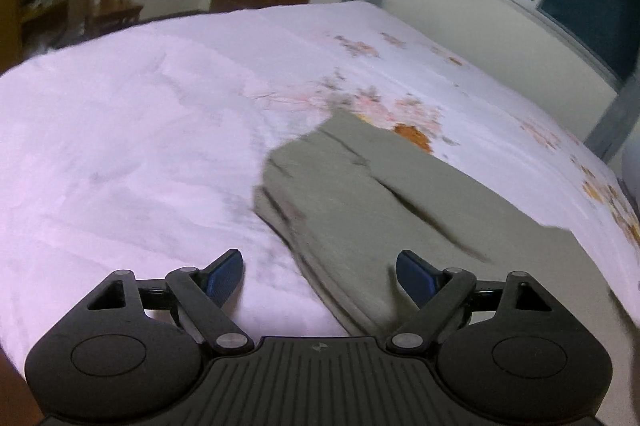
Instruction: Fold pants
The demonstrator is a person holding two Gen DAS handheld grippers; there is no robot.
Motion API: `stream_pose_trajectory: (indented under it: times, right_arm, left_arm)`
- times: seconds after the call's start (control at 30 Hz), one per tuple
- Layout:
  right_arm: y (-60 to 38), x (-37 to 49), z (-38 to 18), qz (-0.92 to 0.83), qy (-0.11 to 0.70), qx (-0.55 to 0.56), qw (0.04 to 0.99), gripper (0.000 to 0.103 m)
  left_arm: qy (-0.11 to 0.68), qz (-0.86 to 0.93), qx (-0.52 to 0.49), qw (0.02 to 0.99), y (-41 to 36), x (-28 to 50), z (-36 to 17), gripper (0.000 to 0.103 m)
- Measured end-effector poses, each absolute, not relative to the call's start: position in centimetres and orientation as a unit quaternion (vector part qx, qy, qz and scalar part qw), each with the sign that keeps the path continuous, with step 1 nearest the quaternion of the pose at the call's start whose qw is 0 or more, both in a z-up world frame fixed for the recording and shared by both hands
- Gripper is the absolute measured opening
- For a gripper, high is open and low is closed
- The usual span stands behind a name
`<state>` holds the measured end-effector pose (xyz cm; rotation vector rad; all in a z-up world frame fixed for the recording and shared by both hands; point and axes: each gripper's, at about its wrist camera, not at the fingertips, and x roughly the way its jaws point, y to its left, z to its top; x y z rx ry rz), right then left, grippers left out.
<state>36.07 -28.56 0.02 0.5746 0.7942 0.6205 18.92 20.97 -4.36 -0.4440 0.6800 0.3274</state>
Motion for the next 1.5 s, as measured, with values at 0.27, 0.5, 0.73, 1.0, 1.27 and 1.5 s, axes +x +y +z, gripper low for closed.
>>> stream_pose_trajectory:
  times: [0.27,0.5,0.73,1.0,1.27,1.5]
  right_arm:
    - [-19.1,42.7,-1.6,0.304,0.420,0.169,0.838,0.059]
    - [-16.4,43.3,-2.4,0.324,0.444,0.092,0.830,0.035]
    - [-13.6,41.6,-1.7,0.322,0.428,-0.015,0.844,0.000]
    - [-13.1,41.1,-1.1,0.315,0.402,-0.041,0.859,0.000]
    - [-13.4,42.3,-4.8,0.255,0.415,-0.064,0.871,0.000]
    - [-13.5,39.5,-0.6,0.288,0.362,-0.016,0.886,0.001]
  left_arm:
    - [0.344,0.139,-0.236,0.898,22.9,22.7,-6.0,0.084]
    - [0.341,0.132,-0.248,0.897,23.0,23.7,-6.1,0.085]
    - [0.347,0.144,-0.198,0.905,22.0,24.1,-5.6,0.048]
    - [0.320,0.133,-0.174,0.922,21.8,23.2,-3.6,0.030]
    - [0.350,0.138,-0.180,0.909,22.6,23.8,-5.4,0.046]
    - [0.303,0.140,-0.134,0.933,20.1,21.6,-1.6,0.053]
